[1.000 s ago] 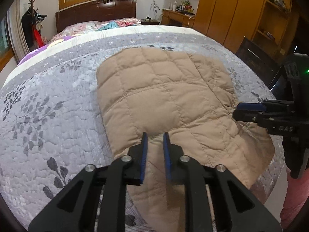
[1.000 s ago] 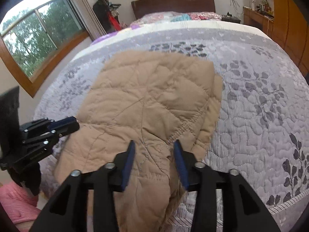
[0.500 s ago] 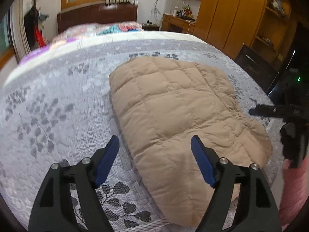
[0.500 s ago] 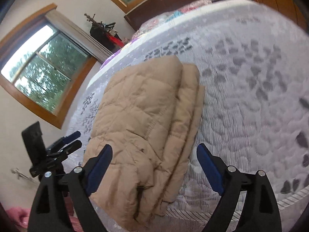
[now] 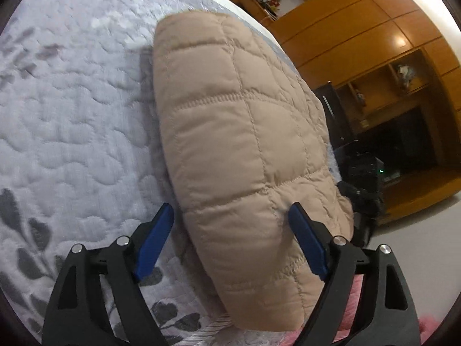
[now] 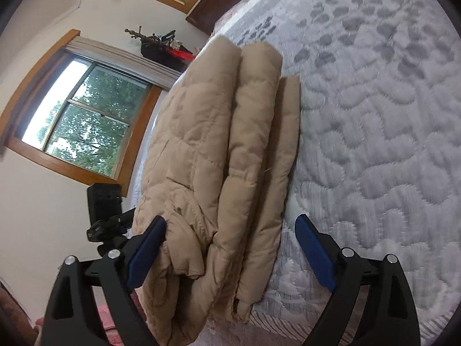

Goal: Fold large clothes

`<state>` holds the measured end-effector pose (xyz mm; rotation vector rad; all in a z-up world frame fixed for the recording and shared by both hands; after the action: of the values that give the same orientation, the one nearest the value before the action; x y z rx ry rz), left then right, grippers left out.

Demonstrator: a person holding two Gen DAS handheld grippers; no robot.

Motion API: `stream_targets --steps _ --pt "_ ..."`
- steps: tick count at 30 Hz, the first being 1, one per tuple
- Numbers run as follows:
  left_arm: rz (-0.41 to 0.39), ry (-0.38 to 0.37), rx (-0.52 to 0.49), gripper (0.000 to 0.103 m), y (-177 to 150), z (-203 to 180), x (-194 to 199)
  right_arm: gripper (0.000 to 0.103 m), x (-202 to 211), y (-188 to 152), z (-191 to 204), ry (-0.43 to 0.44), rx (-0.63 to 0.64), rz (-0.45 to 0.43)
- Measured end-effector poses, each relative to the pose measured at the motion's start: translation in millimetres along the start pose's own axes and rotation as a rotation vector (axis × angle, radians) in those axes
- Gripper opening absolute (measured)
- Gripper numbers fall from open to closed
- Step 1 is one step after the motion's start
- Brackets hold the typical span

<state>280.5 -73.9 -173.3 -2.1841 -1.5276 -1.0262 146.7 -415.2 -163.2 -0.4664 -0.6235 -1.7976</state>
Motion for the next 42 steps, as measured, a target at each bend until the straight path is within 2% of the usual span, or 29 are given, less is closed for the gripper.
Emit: stream_targets --steps 5,8,10,12,13,15,17,23,28,33,42 --pt "0.037 -0.102 0.018 0.087 3.3 3.1 -17.8 0.092 -11.5 2.6 3.4 0.010 0.007 0.009" --pt "0.044 -0.096 -0.002 0.088 5.4 -4.3 -26.9 0.092 -21.4 6.0 8.9 0.003 0.021 0.030" --pt "0.046 -0.082 -0.019 0.088 7.7 -10.1 -29.5 0.088 -29.8 11.3 15.8 -0.014 0.040 0.044" --pt "0.033 -0.054 -0.039 0.081 8.2 -17.0 -31.1 0.076 -40.9 16.5 25.8 -0.023 0.060 0.063" --pt "0.024 -0.041 -0.048 0.078 7.8 -21.2 -29.8 0.074 -45.1 16.6 31.8 -0.034 0.075 0.067" --pt "-0.006 -0.025 -0.065 0.065 7.8 -31.2 -26.7 0.060 -45.0 18.6 41.2 -0.049 0.096 0.053" --pt "-0.030 -0.015 -0.085 0.059 6.7 -37.0 -22.8 0.051 -41.4 19.4 53.8 -0.055 0.132 0.037" --pt "-0.116 -0.012 -0.147 0.053 8.7 -57.2 5.2 0.046 -31.1 33.2 95.7 -0.137 0.234 0.011" --pt "-0.193 0.007 -0.160 0.053 24.6 -60.1 34.0 0.046 -35.1 69.6 133.7 -0.184 0.333 -0.009" --pt "-0.272 0.034 -0.138 0.053 54.5 -42.5 62.4 0.045 -59.1 116.6 166.5 -0.217 0.404 -0.004" --pt "-0.349 0.102 -0.075 0.053 115.0 17.7 96.5 0.045 -120.3 208.2 175.3 -0.242 0.448 0.027"
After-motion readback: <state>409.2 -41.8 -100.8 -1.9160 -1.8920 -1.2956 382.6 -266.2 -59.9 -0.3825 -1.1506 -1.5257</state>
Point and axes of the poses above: each gripper's, at about its wrist camera, not at the fingertips, and x roughly against the way its jaws point, z to its left, y to its top, the point moved 2 cm from there along -x, roughly the way its jaws point, and after that the axes turned 13 degrees about z, right-handed, at the moved point
